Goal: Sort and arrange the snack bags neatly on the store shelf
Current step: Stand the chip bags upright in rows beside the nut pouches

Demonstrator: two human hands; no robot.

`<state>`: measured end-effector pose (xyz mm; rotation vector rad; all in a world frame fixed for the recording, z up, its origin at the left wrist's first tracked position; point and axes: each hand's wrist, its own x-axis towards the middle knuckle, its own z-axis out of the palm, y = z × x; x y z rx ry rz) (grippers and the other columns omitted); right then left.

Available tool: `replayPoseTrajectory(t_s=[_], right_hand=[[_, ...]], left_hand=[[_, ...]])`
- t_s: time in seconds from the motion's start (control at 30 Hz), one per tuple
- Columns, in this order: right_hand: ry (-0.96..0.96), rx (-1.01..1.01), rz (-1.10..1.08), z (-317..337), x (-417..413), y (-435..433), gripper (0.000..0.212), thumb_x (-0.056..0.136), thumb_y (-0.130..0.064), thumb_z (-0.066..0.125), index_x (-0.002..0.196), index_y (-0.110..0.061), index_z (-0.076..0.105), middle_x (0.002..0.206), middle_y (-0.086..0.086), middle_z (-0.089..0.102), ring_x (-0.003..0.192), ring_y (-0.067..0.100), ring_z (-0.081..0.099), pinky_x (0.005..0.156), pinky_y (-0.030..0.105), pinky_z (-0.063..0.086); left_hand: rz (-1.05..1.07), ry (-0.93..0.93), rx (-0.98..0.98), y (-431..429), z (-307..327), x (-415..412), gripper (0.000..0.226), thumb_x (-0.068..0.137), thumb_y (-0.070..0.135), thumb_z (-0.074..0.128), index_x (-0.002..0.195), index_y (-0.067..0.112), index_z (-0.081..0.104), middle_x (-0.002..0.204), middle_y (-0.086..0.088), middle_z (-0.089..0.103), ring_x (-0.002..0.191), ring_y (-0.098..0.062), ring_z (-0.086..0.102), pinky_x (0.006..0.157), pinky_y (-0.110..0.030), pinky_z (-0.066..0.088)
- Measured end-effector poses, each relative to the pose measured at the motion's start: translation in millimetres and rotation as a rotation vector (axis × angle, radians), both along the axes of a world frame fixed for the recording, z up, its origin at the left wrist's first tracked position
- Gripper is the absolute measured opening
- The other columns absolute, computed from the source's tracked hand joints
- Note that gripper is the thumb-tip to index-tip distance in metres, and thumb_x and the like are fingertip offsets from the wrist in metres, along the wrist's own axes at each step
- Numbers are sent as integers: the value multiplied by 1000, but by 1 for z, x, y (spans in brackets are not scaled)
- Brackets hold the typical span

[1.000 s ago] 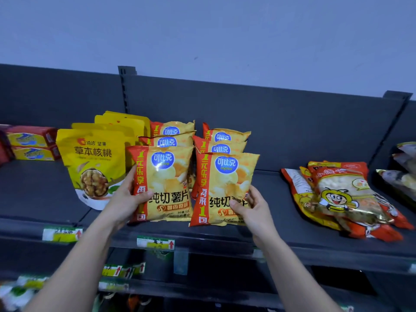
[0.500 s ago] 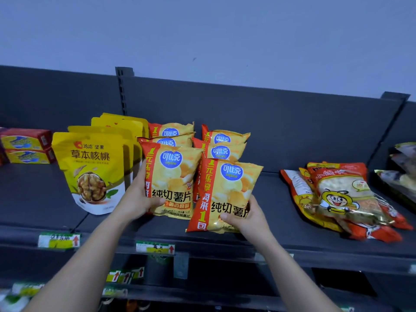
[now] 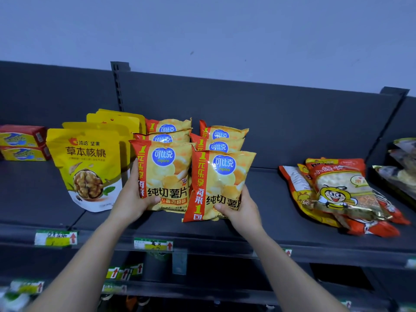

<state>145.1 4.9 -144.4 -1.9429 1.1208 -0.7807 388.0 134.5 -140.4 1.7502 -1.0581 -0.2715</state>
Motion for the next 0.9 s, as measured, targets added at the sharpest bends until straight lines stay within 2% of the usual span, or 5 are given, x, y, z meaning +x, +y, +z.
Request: replayPoseTrajectory(t_s=[0.17,0.33,0.47,0.67,0.9], right_hand=[[100,-79,-89,-2,1,4,74,70,-61,73,131,-37,38,114,-12,62,113,19,55,95,49,47],[144,-191,-132,-4,-2,13,66,75,-47,73,130,-31,39,111,-9,61,109,19,54,94,47,46],[179,-269,-169,-2,-2,16,61,79,-45,74,126,-23,44,115,-5,61,111,20,55,91,44,47],[259,-265,-140,1,-3,18,56,84,-42,70,127,-20,41,117,-2,59,111,22,56,85,40,49],[331,-285,-92,6,-20,18,67,86,-43,67,140,-22,35,127,1,55,120,21,50,90,40,48]], left_hand=[[115,-119,7,3,-6,-3,116,72,10,82,150,37,1,139,-1,45,127,-22,45,102,-50,43],[195,-268,33,10,-15,-16,122,71,15,84,153,24,-6,143,-11,35,132,-26,36,103,-45,39],[224,-345,100,10,-14,-19,116,76,13,80,153,23,-6,140,-13,36,129,-30,39,98,-47,43],[257,-390,160,11,-13,-24,107,80,15,76,154,18,-1,137,-16,39,124,-33,44,93,-48,44],[362,-588,220,16,-9,-40,107,73,17,82,152,6,11,147,-23,27,138,-38,23,107,-53,32]])
